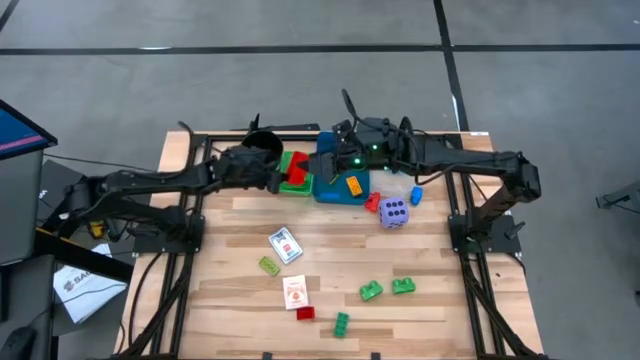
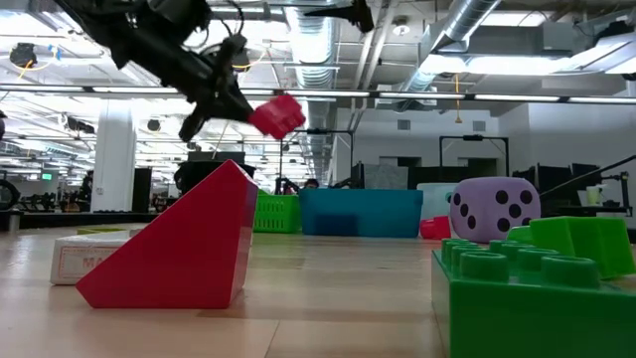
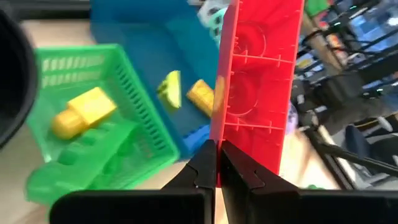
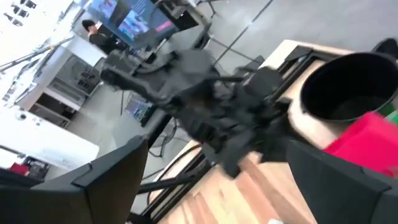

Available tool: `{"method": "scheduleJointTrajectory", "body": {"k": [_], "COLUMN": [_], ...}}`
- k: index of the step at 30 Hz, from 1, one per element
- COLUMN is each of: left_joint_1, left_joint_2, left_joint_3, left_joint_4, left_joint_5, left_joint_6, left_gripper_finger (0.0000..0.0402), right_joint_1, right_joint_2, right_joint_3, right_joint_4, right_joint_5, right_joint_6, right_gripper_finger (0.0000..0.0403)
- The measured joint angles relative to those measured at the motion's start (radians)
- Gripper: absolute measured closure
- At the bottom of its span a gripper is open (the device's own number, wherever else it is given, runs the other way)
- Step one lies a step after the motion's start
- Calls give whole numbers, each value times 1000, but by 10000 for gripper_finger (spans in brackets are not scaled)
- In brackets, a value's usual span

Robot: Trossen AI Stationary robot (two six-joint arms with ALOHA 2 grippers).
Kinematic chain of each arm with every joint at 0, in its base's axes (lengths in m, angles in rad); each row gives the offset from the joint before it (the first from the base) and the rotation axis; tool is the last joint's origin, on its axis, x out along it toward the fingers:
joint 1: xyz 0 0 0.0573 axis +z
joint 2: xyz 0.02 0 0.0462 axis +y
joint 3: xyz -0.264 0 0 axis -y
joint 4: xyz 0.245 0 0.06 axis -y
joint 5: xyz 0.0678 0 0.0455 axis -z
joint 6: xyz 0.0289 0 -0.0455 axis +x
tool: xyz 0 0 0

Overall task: Pick & Place Toys
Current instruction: Put the large stud red game piece into the green bin

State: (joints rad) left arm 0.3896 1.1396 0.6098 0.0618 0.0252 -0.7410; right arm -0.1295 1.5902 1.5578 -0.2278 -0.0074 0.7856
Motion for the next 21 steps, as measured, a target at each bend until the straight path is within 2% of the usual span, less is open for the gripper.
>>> {"method": "scheduleJointTrajectory", "body": {"k": [11,21], "left_joint_1": [116,128], "left_joint_2": [81,157], "left_joint_3": [0,0], "left_joint_4": [11,10], "left_joint_5": [28,-3], "left_joint_6": [2,-1], "left_gripper_finger": [400,376], "right_joint_1": [40,40], "right_joint_2": [-1,-1], "right_joint_3": [0,0], "right_joint_4": [3,1], "right_joint_5": [0,-54], "right_joint_6": [-1,-24], "right_gripper_finger": [26,26]}}
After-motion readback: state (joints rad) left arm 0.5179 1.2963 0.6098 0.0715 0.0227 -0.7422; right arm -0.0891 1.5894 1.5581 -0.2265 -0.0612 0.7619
